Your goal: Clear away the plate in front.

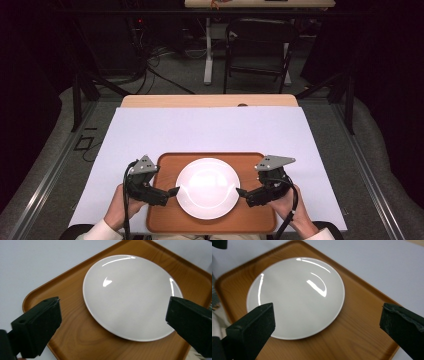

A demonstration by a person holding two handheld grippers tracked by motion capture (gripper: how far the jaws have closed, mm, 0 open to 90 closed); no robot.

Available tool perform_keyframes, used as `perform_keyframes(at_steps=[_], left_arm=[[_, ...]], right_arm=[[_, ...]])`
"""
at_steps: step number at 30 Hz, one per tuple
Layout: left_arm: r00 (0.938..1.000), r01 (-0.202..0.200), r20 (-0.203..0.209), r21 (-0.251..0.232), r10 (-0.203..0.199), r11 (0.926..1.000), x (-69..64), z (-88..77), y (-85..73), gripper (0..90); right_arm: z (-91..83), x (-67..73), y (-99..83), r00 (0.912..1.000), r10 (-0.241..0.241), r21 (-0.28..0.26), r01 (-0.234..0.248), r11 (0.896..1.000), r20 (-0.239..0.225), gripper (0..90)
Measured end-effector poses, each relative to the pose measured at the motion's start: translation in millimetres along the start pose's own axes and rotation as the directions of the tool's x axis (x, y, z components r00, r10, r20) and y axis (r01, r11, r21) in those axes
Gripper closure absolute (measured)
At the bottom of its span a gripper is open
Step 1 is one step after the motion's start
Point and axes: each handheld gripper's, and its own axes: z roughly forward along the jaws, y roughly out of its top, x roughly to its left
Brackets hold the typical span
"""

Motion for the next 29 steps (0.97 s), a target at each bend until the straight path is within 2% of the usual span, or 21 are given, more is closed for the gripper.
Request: perform_keyframes(at_steps=[3, 6, 9, 11, 18, 24, 27, 29], left_arm=[[0.9988, -0.044, -0.025, -0.031, 0.043, 0.9986, -3.0, -10.3, -0.9, 0.1], [0.9972, -0.062, -0.046, -0.068, 0.059, 0.9957, -2.6, -19.2, -3.3, 0.1], [0.9972, -0.049, -0.062, -0.126, 0.042, 0.9908, 2.5, -29.9, -9.0, 0.1], [0.9964, -0.053, -0.072, -0.142, 0.043, 0.9884, 7.1, -35.7, -12.5, 0.1], [0.9927, -0.032, -0.121, -0.229, 0.004, 0.9729, 27.3, -57.2, -33.5, 0.1], [0.9908, 0.000, -0.132, -0.211, -0.029, 0.9775, 37.2, -58.7, -51.1, 0.1], [0.9949, 0.023, -0.092, -0.203, -0.042, 0.9789, 41.8, -55.8, -54.5, 0.1], [0.9953, 0.031, -0.085, -0.196, -0.048, 0.9802, 43.4, -53.9, -54.4, 0.1]], right_arm=[[-9.3, 0.0, -0.8, 1.0000, -0.008, -0.049, 0.008, 0.999, -0.004, 0.0], [-18.2, -1.5, -3.8, 0.9996, -0.026, -0.080, 0.026, 0.996, 0.006, 0.0], [-25.7, -3.8, -9.2, 0.9991, -0.037, -0.084, 0.038, 0.996, 0.019, 0.0], [-30.9, -6.7, -15.0, 0.9986, -0.036, -0.080, 0.039, 0.996, 0.037, 0.0], [-49.3, -19.7, -41.3, 0.9975, 0.008, -0.093, -0.001, 0.996, 0.070, 0.0], [-61.3, -22.4, -58.5, 0.9960, 0.020, -0.122, -0.009, 0.992, 0.087, 0.0], [-62.6, -22.1, -62.4, 0.9969, 0.019, -0.126, -0.009, 0.992, 0.076, 0.0], [-62.3, -23.2, -62.6, 0.9974, 0.022, -0.124, -0.013, 0.992, 0.068, 0.0]])
